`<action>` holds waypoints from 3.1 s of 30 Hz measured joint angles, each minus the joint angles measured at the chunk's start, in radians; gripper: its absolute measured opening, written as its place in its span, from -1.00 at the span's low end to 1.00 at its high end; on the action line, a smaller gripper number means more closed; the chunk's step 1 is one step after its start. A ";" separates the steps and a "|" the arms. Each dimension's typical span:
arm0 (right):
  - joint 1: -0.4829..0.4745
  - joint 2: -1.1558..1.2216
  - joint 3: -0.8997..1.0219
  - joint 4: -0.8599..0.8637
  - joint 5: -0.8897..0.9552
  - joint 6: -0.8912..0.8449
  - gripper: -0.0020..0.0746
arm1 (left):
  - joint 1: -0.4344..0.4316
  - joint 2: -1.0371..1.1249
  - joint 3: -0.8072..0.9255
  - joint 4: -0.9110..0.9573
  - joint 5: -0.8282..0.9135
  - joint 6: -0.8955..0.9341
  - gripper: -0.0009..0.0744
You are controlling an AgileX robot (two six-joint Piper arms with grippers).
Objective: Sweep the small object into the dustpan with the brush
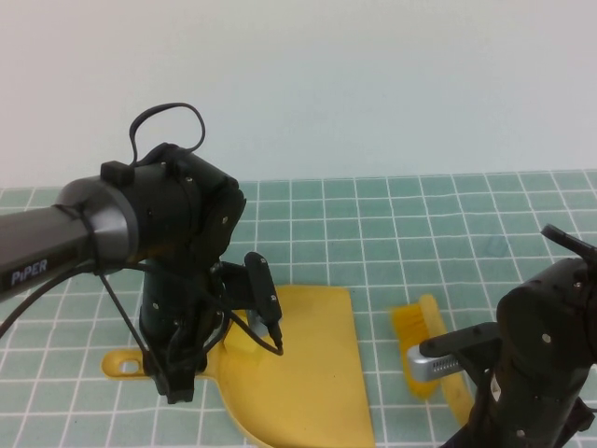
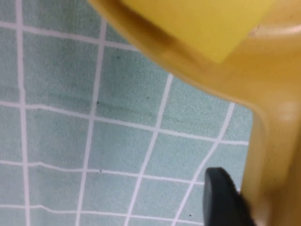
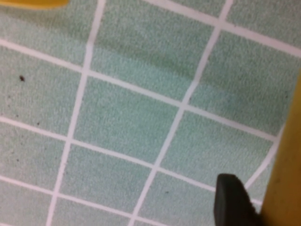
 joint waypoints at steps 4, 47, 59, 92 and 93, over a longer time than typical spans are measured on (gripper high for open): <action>0.000 0.000 0.000 0.000 0.008 0.000 -0.32 | 0.000 0.000 0.000 -0.017 0.000 -0.034 0.01; 0.000 -0.838 0.033 -0.903 -0.097 0.407 -0.95 | 0.000 -0.362 -0.314 -0.615 0.017 -0.386 -0.98; 0.000 -1.208 0.525 -1.135 -0.151 0.688 -0.95 | 0.000 -0.374 -0.314 -0.714 0.020 -0.402 -0.98; 0.000 -1.219 0.686 -1.152 -0.156 0.688 -0.95 | 0.148 -0.858 0.229 -0.416 -0.836 -0.492 -0.98; 0.000 -1.219 0.686 -1.152 -0.156 0.688 -0.95 | 0.169 -0.905 0.295 -0.423 -0.851 -0.495 -0.98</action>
